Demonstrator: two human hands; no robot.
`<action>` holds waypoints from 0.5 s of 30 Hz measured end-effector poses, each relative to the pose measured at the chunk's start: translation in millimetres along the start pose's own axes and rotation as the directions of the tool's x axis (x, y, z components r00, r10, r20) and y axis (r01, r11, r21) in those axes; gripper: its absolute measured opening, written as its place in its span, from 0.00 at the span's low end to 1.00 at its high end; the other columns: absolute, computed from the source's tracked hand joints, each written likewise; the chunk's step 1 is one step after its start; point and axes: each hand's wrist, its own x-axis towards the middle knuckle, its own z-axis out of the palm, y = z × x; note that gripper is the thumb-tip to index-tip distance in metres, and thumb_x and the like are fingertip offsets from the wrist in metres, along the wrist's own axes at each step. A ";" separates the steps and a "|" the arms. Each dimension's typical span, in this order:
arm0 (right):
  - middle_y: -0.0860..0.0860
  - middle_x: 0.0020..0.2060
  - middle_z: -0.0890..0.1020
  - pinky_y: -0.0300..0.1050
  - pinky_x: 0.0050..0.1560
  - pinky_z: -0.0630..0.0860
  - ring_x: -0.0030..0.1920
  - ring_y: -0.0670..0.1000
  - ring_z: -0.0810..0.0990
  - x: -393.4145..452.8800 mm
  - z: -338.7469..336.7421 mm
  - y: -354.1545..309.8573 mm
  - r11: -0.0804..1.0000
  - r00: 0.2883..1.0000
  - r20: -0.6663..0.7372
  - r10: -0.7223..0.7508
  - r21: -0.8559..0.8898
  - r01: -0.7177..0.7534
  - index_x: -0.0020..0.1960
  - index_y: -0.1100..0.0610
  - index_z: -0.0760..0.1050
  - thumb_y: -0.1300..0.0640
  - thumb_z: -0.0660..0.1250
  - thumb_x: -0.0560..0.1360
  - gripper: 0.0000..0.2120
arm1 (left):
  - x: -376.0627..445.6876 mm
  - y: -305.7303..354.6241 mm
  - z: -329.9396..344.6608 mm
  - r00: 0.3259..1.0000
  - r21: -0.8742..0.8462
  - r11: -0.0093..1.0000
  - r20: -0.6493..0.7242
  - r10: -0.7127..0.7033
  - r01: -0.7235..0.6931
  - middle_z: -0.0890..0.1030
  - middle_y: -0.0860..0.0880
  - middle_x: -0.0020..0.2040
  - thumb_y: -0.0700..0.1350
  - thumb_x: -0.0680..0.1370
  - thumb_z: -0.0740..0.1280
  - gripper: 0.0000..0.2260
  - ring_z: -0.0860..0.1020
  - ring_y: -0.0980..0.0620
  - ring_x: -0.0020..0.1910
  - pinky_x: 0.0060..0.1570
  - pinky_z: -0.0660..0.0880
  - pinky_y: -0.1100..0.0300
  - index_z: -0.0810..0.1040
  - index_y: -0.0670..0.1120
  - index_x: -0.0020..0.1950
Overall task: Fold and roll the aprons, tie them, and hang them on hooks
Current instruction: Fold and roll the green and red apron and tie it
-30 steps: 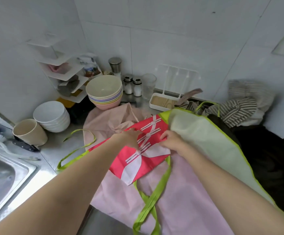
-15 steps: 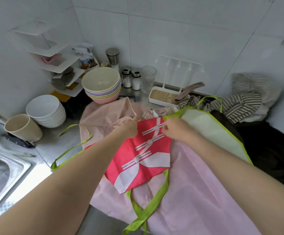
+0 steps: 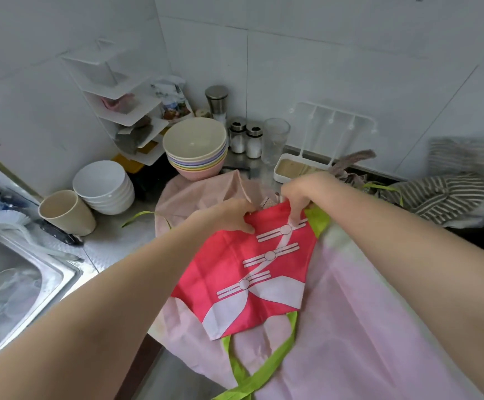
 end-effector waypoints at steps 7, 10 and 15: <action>0.55 0.45 0.84 0.42 0.41 0.78 0.36 0.48 0.84 -49.2 -17.2 43.6 0.931 0.964 0.022 0.266 0.254 -0.263 0.43 0.61 0.77 0.59 0.68 0.75 0.05 | -5.2 5.6 -18.7 0.994 0.068 0.997 0.090 -0.054 0.048 0.78 0.42 0.57 0.49 0.76 0.67 0.20 0.75 0.43 0.56 0.50 0.69 0.58 0.74 0.37 0.61; 0.60 0.56 0.79 0.46 0.41 0.74 0.54 0.57 0.79 -82.8 -26.9 58.4 0.934 0.890 -0.291 0.351 0.168 -0.314 0.40 0.65 0.74 0.64 0.65 0.75 0.06 | -7.7 14.1 -29.1 0.980 0.055 0.992 0.159 -0.118 0.110 0.76 0.45 0.43 0.52 0.79 0.63 0.20 0.77 0.44 0.47 0.48 0.72 0.56 0.74 0.35 0.58; 0.68 0.59 0.73 0.57 0.56 0.71 0.60 0.68 0.73 -136.2 -73.9 106.8 0.897 0.387 -0.819 0.423 0.319 -0.305 0.61 0.72 0.69 0.73 0.54 0.75 0.16 | -2.9 60.5 -63.0 0.977 -0.373 0.906 0.133 -0.164 0.203 0.74 0.44 0.37 0.46 0.82 0.58 0.09 0.75 0.51 0.31 0.25 0.75 0.64 0.69 0.41 0.57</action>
